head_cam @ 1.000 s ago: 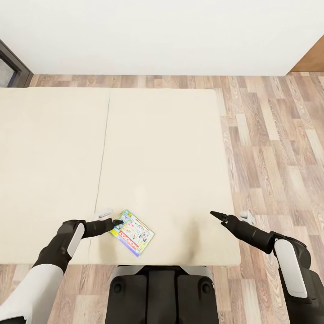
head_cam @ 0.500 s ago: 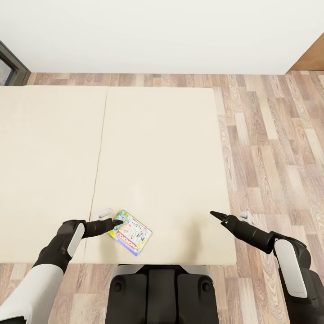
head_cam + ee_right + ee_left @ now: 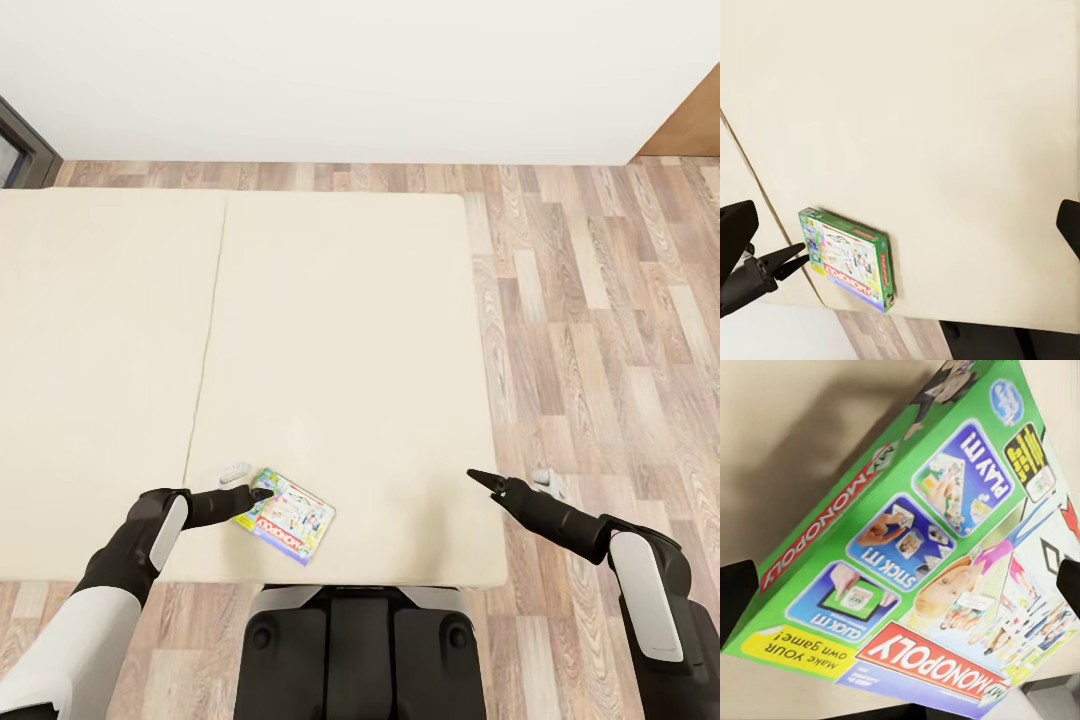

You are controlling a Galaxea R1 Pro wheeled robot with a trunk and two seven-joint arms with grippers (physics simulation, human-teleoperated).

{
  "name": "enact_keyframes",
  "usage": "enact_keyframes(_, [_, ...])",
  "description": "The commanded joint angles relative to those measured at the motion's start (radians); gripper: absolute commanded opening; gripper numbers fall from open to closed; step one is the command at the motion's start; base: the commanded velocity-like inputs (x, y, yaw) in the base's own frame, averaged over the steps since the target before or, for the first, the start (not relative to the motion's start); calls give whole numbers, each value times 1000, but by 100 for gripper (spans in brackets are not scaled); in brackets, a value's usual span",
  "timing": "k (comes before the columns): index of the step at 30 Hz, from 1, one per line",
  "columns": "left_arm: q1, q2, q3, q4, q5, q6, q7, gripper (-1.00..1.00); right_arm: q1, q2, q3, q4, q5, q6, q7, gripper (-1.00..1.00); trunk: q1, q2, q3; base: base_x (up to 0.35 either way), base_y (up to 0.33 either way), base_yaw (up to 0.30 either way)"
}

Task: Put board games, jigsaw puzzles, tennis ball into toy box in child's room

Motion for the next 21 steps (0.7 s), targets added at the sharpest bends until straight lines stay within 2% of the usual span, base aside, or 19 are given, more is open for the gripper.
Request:
enact_keyframes(1, [0,0,3,0,1,7,-3,100,-1,0,-2,0,9,4,10,100,1,-2,-1,-2,-17,0])
enact_keyframes(5, [0,0,3,0,1,7,-3,100,-1,0,-2,0,9,4,11,100,1,-2,-1,-5,-30,0])
enact_keyframes(12, [0,0,3,0,1,7,-4,100,-1,0,-2,0,9,4,11,100,1,-2,-1,-65,-186,0])
enact_keyframes(21, [0,0,3,0,1,7,-4,100,-1,0,-2,0,8,4,12,100,1,-2,-1,-4,-73,0])
